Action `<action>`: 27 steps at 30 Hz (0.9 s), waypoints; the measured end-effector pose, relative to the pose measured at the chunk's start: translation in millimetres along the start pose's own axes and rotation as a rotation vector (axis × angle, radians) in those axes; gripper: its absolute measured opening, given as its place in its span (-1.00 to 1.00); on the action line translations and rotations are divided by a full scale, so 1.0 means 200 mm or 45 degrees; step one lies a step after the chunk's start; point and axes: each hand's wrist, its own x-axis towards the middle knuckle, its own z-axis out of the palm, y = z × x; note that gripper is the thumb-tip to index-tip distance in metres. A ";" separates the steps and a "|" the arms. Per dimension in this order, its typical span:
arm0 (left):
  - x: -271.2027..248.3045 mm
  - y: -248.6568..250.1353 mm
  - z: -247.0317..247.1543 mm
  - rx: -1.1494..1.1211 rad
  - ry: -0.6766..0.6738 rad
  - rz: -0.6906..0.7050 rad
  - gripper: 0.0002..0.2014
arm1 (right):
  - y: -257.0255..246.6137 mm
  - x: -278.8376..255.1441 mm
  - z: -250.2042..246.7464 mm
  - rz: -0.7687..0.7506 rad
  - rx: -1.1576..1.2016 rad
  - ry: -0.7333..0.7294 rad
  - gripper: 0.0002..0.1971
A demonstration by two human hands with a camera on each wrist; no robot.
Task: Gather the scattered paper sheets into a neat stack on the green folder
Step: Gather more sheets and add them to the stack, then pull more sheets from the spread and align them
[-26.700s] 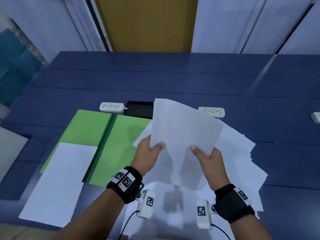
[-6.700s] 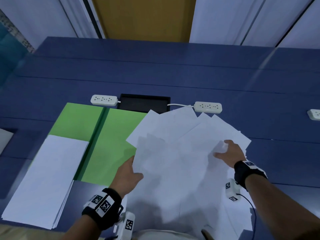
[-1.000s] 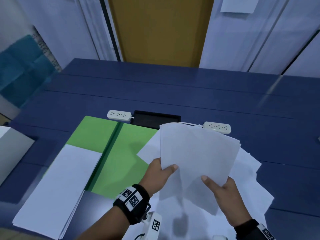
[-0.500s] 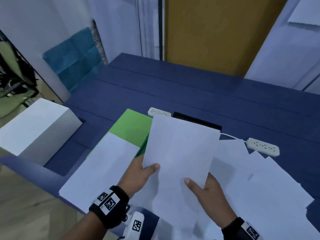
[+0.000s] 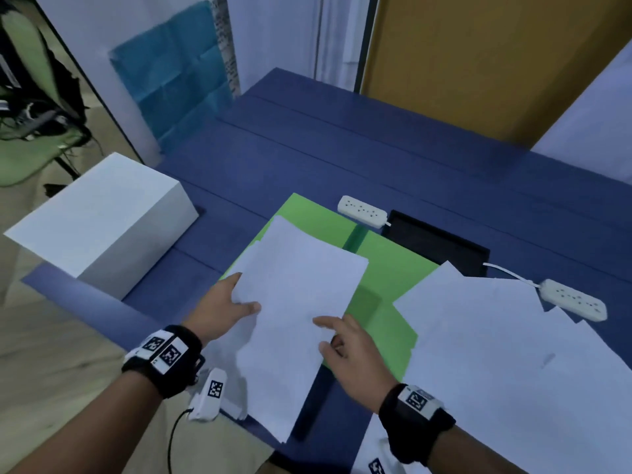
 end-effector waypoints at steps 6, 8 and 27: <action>0.14 -0.23 -0.16 0.345 0.095 -0.124 -0.58 | -0.04 0.20 0.27 0.200 -0.156 -0.478 -0.39; 0.19 -0.29 -0.17 0.428 0.083 -0.187 -0.57 | -0.05 0.25 0.33 0.238 -0.270 -0.583 -0.34; 0.30 -0.34 -0.04 0.812 0.376 -0.252 -0.36 | 0.06 0.28 0.31 0.388 -0.294 -0.435 -0.48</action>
